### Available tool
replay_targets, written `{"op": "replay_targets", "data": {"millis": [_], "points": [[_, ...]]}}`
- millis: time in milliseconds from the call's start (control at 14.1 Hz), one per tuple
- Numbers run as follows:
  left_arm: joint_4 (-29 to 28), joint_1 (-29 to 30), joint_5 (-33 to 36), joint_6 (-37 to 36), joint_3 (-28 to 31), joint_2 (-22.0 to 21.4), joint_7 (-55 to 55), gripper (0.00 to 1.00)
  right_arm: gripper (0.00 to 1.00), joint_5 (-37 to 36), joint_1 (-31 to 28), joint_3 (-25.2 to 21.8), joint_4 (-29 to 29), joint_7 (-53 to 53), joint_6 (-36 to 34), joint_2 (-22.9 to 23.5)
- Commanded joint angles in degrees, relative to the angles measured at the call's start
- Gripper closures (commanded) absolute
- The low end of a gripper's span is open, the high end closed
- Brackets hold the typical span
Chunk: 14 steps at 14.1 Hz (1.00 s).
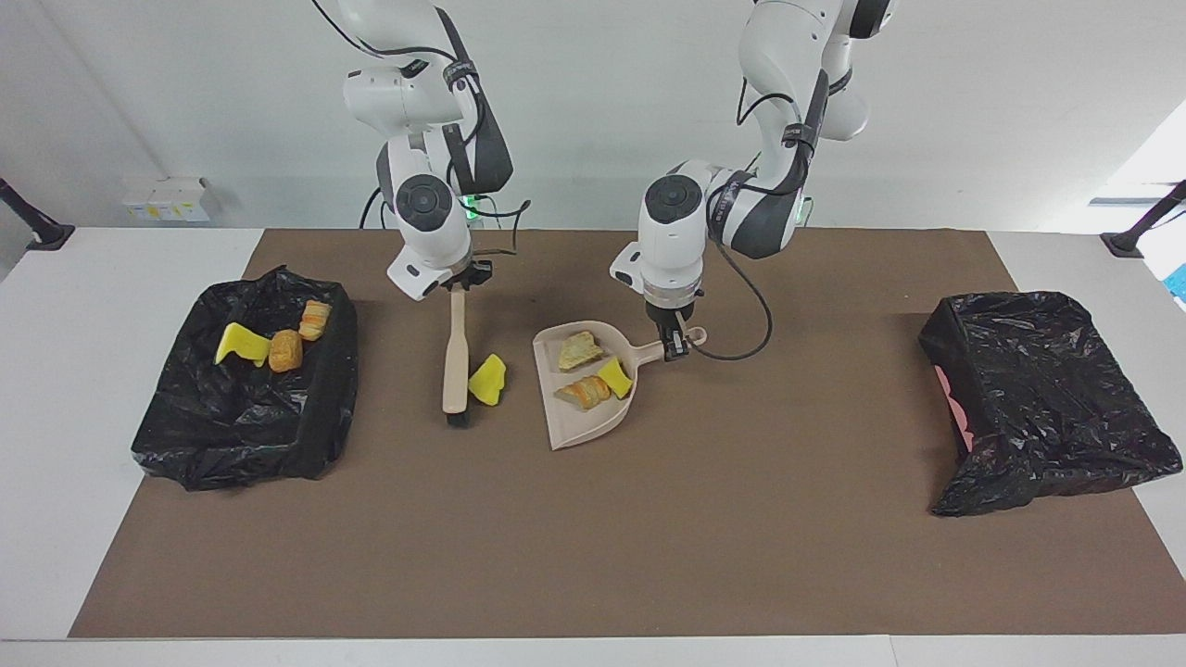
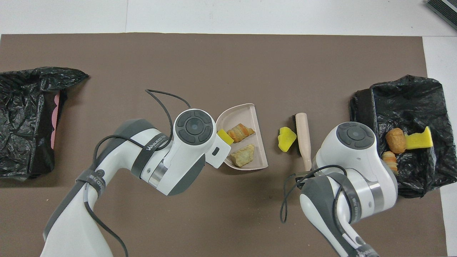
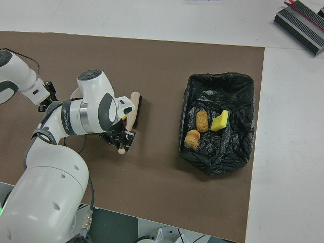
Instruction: Sweep and dump trash in bin
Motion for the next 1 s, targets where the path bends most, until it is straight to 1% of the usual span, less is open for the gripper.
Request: {"op": "replay_targets", "data": {"millis": [0, 213, 356, 427, 640, 782, 924], "points": [[-1.6, -0.8, 0.4, -0.3, 0.4, -1.4, -0.7, 1.00, 1.00, 3.8, 3.6, 0.1, 2.9, 1.5, 3.4, 3.9], [-1.8, -0.8, 0.4, 0.9, 0.4, -1.5, -0.7, 1.00, 1.00, 8.8, 8.9, 0.0, 4.6, 2.2, 4.0, 4.2], [-3.3, 0.0, 0.4, 4.2, 0.4, -1.7, 0.2, 1.00, 1.00, 10.6, 9.9, 0.1, 6.8, 2.3, 3.3, 4.9], [-3.2, 0.3, 0.4, 4.6, 0.4, -1.6, 1.1, 1.00, 1.00, 10.6, 10.0, 0.0, 8.0, 2.3, 2.3, 5.1], [-3.1, 2.3, 0.1, 4.9, 0.4, -1.3, 4.2, 1.00, 1.00, 10.5, 9.1, -0.3, 13.2, 2.3, -3.7, 5.0], [-3.1, 3.8, -3.5, 5.0, 0.4, -1.2, 7.4, 1.00, 1.00, 9.9, 9.1, -0.5, 15.1, 2.4, -6.1, 4.5], [-2.8, 5.2, -4.9, 5.0, 0.4, -1.2, 11.1, 1.00, 1.00, 9.8, 9.1, -0.5, 16.8, 2.4, -7.8, 4.3]]}}
